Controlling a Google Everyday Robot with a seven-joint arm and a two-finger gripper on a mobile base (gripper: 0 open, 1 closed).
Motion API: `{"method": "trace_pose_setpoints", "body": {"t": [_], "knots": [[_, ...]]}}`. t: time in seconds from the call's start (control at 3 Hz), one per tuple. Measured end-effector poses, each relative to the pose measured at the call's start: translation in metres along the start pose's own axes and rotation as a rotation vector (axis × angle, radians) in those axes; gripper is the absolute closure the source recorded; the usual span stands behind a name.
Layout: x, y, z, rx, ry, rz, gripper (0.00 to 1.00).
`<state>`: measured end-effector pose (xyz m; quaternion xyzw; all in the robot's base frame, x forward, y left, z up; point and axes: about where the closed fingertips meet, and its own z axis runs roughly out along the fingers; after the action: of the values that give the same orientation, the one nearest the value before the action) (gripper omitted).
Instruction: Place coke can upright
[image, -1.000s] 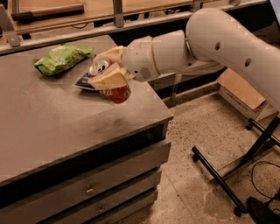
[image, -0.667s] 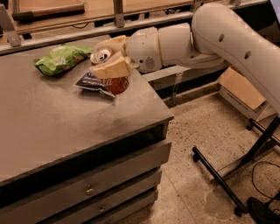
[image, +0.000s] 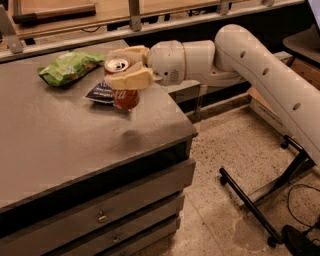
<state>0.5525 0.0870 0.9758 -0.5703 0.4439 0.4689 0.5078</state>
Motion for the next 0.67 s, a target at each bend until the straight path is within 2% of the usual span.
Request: {"method": "trace_pose_setpoints", "body": {"t": [0.33, 0.67], "knots": [[0.004, 0.008, 0.004, -0.025, -0.037, 0.011, 1.00], [0.012, 0.024, 0.009, -0.051, -0.136, 0.030, 1.00]]}}
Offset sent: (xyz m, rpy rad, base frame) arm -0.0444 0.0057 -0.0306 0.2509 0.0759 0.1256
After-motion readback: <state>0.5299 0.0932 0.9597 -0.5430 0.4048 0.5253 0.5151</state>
